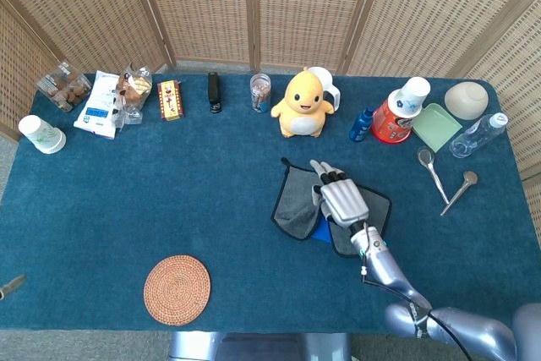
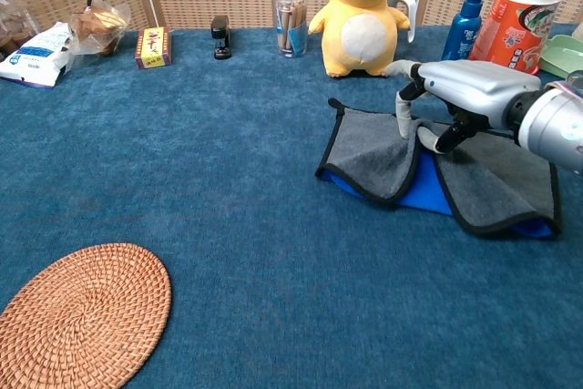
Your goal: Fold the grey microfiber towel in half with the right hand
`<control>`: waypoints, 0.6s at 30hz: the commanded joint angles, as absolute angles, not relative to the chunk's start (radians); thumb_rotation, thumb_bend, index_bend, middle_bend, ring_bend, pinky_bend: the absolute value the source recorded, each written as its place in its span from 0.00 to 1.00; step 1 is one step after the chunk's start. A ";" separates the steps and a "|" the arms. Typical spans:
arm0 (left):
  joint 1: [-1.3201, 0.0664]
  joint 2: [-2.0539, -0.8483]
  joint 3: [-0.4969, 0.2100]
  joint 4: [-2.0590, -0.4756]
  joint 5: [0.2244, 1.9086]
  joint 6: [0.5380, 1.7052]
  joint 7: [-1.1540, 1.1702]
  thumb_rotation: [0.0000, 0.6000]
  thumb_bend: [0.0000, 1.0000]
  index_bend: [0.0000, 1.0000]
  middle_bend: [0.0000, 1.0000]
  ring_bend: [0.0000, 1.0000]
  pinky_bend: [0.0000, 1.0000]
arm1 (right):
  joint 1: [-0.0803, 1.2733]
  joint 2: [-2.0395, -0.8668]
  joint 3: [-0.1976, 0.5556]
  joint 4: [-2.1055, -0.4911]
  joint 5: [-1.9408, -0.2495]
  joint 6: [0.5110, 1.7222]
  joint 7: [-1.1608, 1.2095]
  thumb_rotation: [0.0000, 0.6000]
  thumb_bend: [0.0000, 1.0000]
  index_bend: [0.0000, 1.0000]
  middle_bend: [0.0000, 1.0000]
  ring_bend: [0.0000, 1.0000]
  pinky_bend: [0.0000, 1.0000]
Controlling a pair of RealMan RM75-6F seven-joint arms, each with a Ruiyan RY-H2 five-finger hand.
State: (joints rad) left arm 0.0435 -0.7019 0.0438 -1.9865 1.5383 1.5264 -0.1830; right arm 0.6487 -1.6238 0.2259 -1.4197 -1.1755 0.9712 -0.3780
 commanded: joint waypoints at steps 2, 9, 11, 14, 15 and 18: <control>0.043 -0.701 0.043 -1.986 1.536 1.525 -0.185 1.00 0.14 0.00 0.00 0.00 0.00 | 0.675 -1.648 0.247 -1.381 -1.122 0.952 -0.401 1.00 0.51 0.62 0.03 0.00 0.21; 0.040 -0.700 0.043 -1.986 1.535 1.521 -0.186 1.00 0.14 0.00 0.00 0.00 0.00 | 0.697 -1.652 0.264 -1.356 -1.064 0.944 -0.415 1.00 0.51 0.62 0.03 0.00 0.21; 0.040 -0.700 0.044 -1.987 1.534 1.521 -0.185 1.00 0.14 0.00 0.00 0.00 0.00 | 0.701 -1.650 0.265 -1.353 -1.049 0.943 -0.420 1.00 0.51 0.61 0.03 0.00 0.21; 0.041 -0.700 0.045 -1.988 1.537 1.522 -0.184 1.00 0.14 0.00 0.00 0.00 0.00 | 0.705 -1.652 0.269 -1.344 -1.020 0.939 -0.422 1.00 0.50 0.61 0.03 0.00 0.21; 0.042 -0.700 0.045 -1.988 1.538 1.523 -0.184 1.00 0.14 0.00 0.00 0.00 0.00 | 0.706 -1.652 0.270 -1.344 -1.014 0.938 -0.419 1.00 0.50 0.61 0.03 0.00 0.21; 0.043 -0.701 0.045 -1.986 1.537 1.526 -0.185 1.00 0.14 0.00 0.00 0.00 0.00 | 0.703 -1.646 0.268 -1.347 -0.987 0.921 -0.400 1.00 0.38 0.45 0.01 0.00 0.21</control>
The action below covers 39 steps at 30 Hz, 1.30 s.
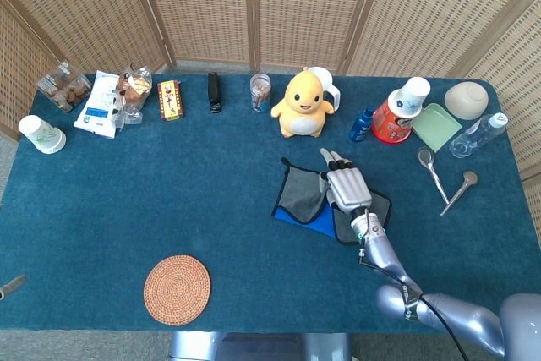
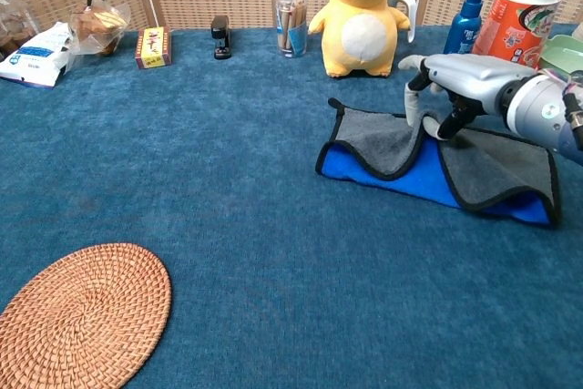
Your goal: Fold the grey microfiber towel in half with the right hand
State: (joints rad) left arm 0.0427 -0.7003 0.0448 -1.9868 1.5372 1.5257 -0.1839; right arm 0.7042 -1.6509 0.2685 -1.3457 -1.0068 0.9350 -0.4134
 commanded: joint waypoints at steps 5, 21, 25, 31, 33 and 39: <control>0.042 -0.699 0.045 -1.985 1.538 1.525 -0.189 1.00 0.14 0.00 0.00 0.00 0.00 | 0.702 -1.642 0.269 -1.348 -0.983 0.935 -0.380 1.00 0.00 0.02 0.00 0.00 0.21; 0.044 -0.697 0.047 -1.983 1.542 1.528 -0.198 1.00 0.14 0.00 0.00 0.00 0.00 | 0.652 -1.534 0.212 -1.496 -1.178 1.031 -0.256 1.00 0.00 0.04 0.00 0.00 0.25; 0.043 -0.699 0.048 -1.984 1.542 1.525 -0.193 1.00 0.14 0.00 0.00 0.00 0.00 | 0.625 -1.485 0.175 -1.533 -1.255 1.044 -0.181 1.00 0.00 0.08 0.00 0.00 0.25; 0.040 -0.699 0.046 -1.988 1.537 1.520 -0.191 1.00 0.14 0.00 0.00 0.00 0.00 | 0.581 -1.416 0.103 -1.595 -1.369 1.089 -0.145 1.00 0.00 0.10 0.00 0.00 0.25; 0.040 -0.699 0.047 -1.988 1.537 1.520 -0.191 1.00 0.14 0.00 0.00 0.00 0.00 | 0.568 -1.402 0.080 -1.595 -1.402 1.102 -0.132 1.00 0.00 0.10 0.00 0.00 0.25; 0.037 -0.700 0.047 -1.989 1.535 1.514 -0.187 1.00 0.14 0.00 0.00 0.00 0.00 | 0.541 -1.381 0.041 -1.572 -1.466 1.130 -0.109 1.00 0.00 0.10 0.00 0.00 0.25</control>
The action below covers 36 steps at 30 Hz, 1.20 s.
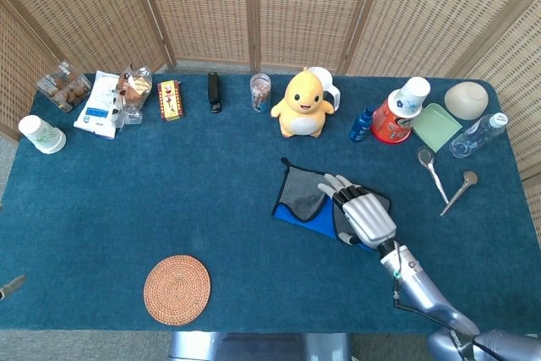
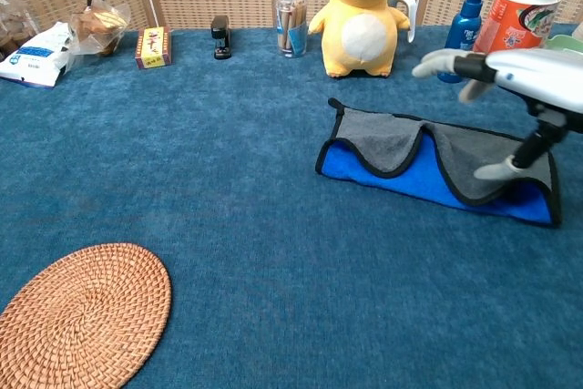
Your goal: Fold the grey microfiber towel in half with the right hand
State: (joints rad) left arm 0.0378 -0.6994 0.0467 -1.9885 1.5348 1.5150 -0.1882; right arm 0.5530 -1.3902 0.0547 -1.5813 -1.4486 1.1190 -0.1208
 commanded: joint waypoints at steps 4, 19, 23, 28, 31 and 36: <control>0.036 -0.701 0.048 -1.991 1.536 1.511 -0.180 1.00 0.14 0.00 0.00 0.00 0.00 | 0.528 -1.376 0.027 -1.566 -1.492 1.145 -0.096 1.00 0.00 0.10 0.00 0.00 0.25; 0.036 -0.702 0.049 -1.992 1.532 1.509 -0.184 1.00 0.14 0.00 0.00 0.00 0.00 | 0.493 -1.405 0.004 -1.498 -1.554 1.193 -0.133 1.00 0.00 0.10 0.00 0.00 0.26; 0.035 -0.699 0.047 -1.990 1.528 1.508 -0.191 1.00 0.14 0.00 0.00 0.00 0.00 | 0.484 -1.431 -0.008 -1.459 -1.574 1.202 -0.131 1.00 0.00 0.10 0.00 0.00 0.26; 0.033 -0.699 0.050 -1.990 1.532 1.502 -0.189 1.00 0.14 0.00 0.00 0.00 0.00 | 0.480 -1.455 -0.012 -1.420 -1.592 1.210 -0.137 1.00 0.00 0.11 0.00 0.00 0.27; 0.033 -0.699 0.049 -1.991 1.531 1.502 -0.189 1.00 0.14 0.00 0.00 0.00 0.00 | 0.477 -1.472 -0.012 -1.408 -1.603 1.221 -0.123 1.00 0.00 0.14 0.00 0.00 0.28; 0.034 -0.701 0.050 -1.992 1.534 1.504 -0.183 1.00 0.14 0.00 0.00 0.00 0.00 | 0.472 -1.504 -0.003 -1.376 -1.622 1.252 -0.119 1.00 0.00 0.21 0.01 0.00 0.32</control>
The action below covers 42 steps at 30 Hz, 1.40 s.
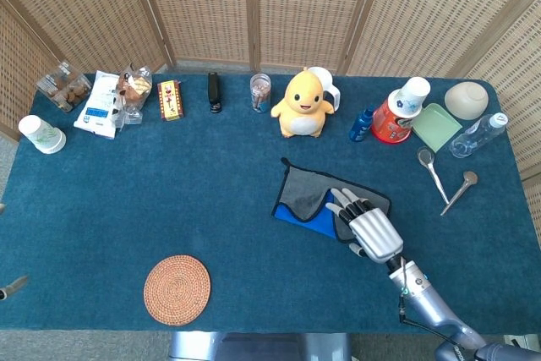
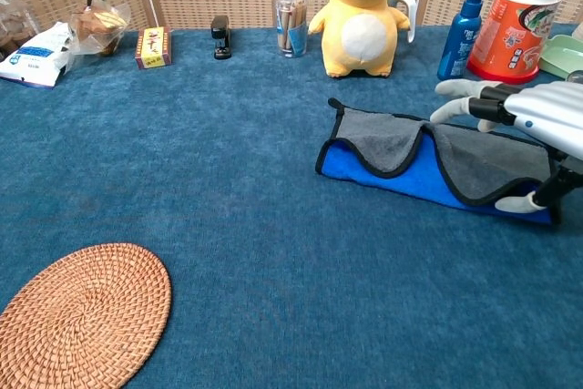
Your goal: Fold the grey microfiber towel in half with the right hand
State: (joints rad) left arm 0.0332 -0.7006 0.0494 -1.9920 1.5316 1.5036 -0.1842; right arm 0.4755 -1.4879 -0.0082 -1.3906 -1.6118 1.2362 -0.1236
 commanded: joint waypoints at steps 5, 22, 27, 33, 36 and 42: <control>0.034 -0.703 0.051 -1.994 1.534 1.504 -0.180 1.00 0.14 0.00 0.00 0.00 0.00 | 0.470 -1.544 0.010 -1.336 -1.620 1.266 -0.112 1.00 0.10 0.29 0.04 0.00 0.34; 0.037 -0.697 0.051 -1.987 1.536 1.510 -0.200 1.00 0.14 0.00 0.00 0.00 0.00 | 0.453 -1.622 0.020 -1.246 -1.640 1.321 -0.105 1.00 0.29 0.68 0.15 0.02 0.38; 0.037 -0.699 0.053 -1.988 1.540 1.510 -0.195 1.00 0.14 0.00 0.00 0.00 0.00 | 0.445 -1.622 0.023 -1.234 -1.628 1.324 -0.093 1.00 0.32 0.70 0.15 0.02 0.38; 0.036 -0.699 0.052 -1.990 1.537 1.510 -0.194 1.00 0.14 0.00 0.00 0.00 0.00 | 0.440 -1.611 0.020 -1.233 -1.630 1.328 -0.072 1.00 0.32 0.61 0.11 0.01 0.38; 0.035 -0.699 0.051 -1.990 1.535 1.507 -0.195 1.00 0.14 0.00 0.00 0.00 0.00 | 0.441 -1.601 0.017 -1.236 -1.635 1.325 -0.080 1.00 0.38 0.56 0.07 0.00 0.38; 0.037 -0.697 0.052 -1.989 1.538 1.511 -0.197 1.00 0.14 0.00 0.00 0.00 0.00 | 0.442 -1.585 0.011 -1.245 -1.636 1.309 -0.140 1.00 0.61 0.48 0.03 0.00 0.38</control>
State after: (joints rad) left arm 0.0369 -0.6976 0.0519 -1.9891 1.5379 1.5112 -0.1974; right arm 0.4415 -1.5893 0.0133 -1.2403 -1.6367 1.3141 -0.1314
